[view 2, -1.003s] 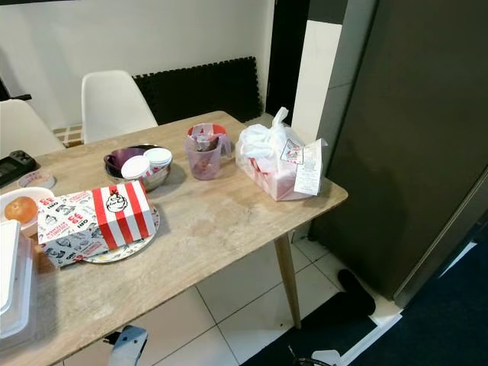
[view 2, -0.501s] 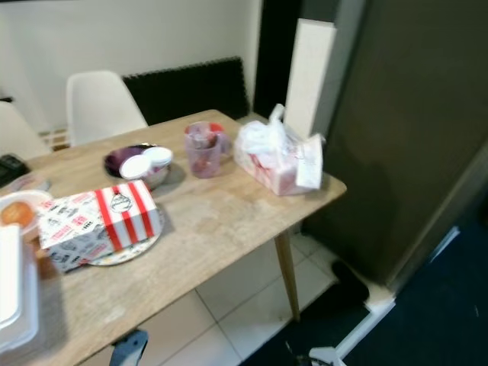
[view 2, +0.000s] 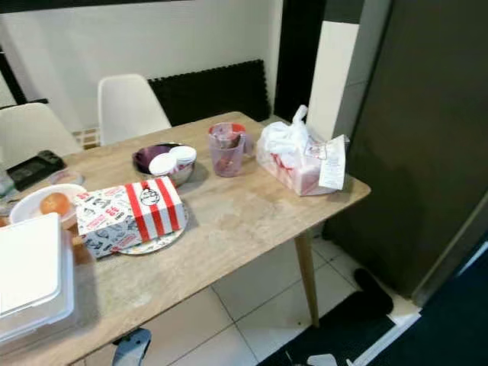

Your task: Restocking fridge

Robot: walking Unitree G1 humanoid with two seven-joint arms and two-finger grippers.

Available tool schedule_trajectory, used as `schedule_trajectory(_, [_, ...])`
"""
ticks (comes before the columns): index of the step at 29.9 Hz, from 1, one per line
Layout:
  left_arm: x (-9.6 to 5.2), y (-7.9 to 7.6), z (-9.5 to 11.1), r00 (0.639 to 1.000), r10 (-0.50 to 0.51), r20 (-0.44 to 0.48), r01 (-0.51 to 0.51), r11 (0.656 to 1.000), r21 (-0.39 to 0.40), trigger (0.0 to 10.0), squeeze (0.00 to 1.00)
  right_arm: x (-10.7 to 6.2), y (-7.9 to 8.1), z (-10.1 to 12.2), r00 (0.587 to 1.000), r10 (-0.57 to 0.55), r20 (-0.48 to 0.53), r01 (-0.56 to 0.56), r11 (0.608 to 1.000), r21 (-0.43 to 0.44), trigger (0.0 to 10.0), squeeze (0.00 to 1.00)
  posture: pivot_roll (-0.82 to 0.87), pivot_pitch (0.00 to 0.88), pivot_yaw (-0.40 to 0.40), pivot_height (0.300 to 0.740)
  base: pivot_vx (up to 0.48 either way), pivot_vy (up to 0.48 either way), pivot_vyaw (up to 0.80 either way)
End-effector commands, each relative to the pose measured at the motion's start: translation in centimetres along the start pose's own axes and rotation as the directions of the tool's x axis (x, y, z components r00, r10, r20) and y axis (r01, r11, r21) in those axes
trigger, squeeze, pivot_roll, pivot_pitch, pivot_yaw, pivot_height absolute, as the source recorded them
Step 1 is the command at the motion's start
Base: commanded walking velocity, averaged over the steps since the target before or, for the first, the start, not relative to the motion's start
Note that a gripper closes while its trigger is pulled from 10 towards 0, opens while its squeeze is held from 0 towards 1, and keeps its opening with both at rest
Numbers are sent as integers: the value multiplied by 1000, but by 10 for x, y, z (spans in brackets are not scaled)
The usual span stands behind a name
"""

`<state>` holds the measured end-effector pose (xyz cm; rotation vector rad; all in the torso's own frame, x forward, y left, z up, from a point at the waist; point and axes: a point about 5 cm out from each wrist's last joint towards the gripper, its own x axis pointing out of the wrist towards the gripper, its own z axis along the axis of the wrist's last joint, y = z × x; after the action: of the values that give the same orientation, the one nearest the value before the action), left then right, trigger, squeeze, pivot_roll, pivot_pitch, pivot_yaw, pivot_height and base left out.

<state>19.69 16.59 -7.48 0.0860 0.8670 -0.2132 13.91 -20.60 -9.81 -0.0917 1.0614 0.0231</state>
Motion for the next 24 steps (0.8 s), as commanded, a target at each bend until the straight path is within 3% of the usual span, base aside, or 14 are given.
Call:
schedule_trajectory(1, [0,2,2,1000,2,11,-2,1000,-1,10000,0,0,-5,4,1000,-17,25,18,1000,-2,10000,0,-70,36,31,740,0,-480,0])
schedule_trajectory(19, [-1,4,1,999,19,26,-17,999,-48,10000,0,1,-7,11,999,-14,28,16,998,-56,10000,0,-70,46,12,740,0,-480,0])
schedule_trajectory(24, [-1,4,0,1000,12,20,-11,999,-39,10000,0,2,4,7,1000,-6,17,7,998,-58,10000,0,-71,47,22,740,0,-480,0])
